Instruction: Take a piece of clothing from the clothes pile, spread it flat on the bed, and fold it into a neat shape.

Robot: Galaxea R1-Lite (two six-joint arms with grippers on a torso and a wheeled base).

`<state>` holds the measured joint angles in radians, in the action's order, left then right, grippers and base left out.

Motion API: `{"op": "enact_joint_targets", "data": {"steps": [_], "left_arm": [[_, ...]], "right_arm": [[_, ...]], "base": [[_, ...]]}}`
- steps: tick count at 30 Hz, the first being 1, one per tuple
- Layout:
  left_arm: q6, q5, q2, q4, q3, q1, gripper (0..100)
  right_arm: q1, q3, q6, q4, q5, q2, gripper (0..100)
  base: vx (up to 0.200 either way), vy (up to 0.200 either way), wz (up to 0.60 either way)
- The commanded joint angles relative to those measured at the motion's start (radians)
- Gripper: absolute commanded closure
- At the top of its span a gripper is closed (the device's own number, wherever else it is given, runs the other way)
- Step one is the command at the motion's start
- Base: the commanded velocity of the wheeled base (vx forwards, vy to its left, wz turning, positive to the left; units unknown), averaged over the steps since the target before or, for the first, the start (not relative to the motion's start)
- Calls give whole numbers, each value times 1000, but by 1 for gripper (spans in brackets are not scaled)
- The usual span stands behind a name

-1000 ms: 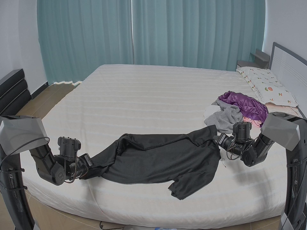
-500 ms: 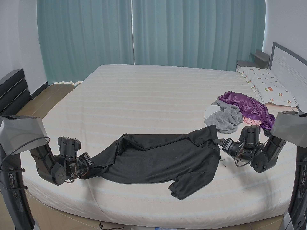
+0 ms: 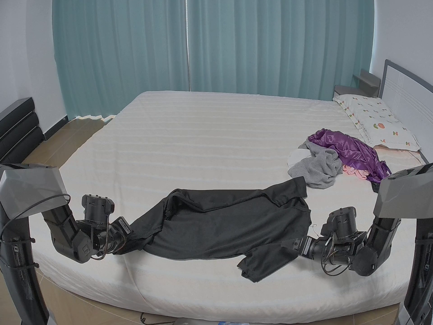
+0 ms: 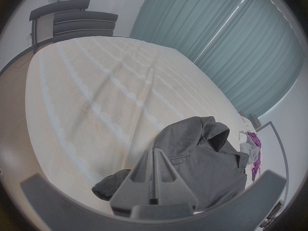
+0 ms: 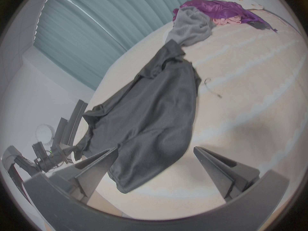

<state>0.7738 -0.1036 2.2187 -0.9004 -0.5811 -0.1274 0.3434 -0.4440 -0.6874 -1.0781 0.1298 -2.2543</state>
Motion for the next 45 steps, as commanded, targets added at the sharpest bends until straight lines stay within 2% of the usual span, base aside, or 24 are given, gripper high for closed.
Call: {"op": "enact_joint_targets", "data": {"steps": [1,3,12,13,20,27,33,34,36,40,45], "left_arm": [[7,2,1,-2,1,0,100],[7,2,2,0,1,0,100],[7,4,2,-5,12,-1,100],[7,4,4,-5,12,-1,100],[7,4,4,-5,21,-11,100],[-1,-1,-7,-9,55,-34,100],[-7,-1,-22,0,67,-37,100],[-19,-2,-27,0,79,-38,100],[-31,-2,-42,2,90,-38,100],[-42,-2,-65,5,109,-41,100],[-94,-7,-106,74,144,-46,100]], "right_arm": [[55,-19,0,-5,-25,-96,0],[57,-35,3,6,-67,-107,0],[74,-50,8,17,-111,-128,0],[74,-55,8,18,-116,-131,100],[68,-48,6,18,-124,-122,100],[9,36,-3,4,-107,-25,100],[-47,123,3,1,-41,96,100],[-80,162,9,3,-9,145,100],[-106,189,25,4,7,176,100],[-142,232,66,4,27,206,100],[-190,303,141,4,45,252,100]], "base": [[0,0,0],[0,0,0],[0,0,0],[0,0,0],[0,0,0],[0,0,0],[0,0,0],[0,0,0],[0,0,0],[0,0,0],[0,0,0]]}}
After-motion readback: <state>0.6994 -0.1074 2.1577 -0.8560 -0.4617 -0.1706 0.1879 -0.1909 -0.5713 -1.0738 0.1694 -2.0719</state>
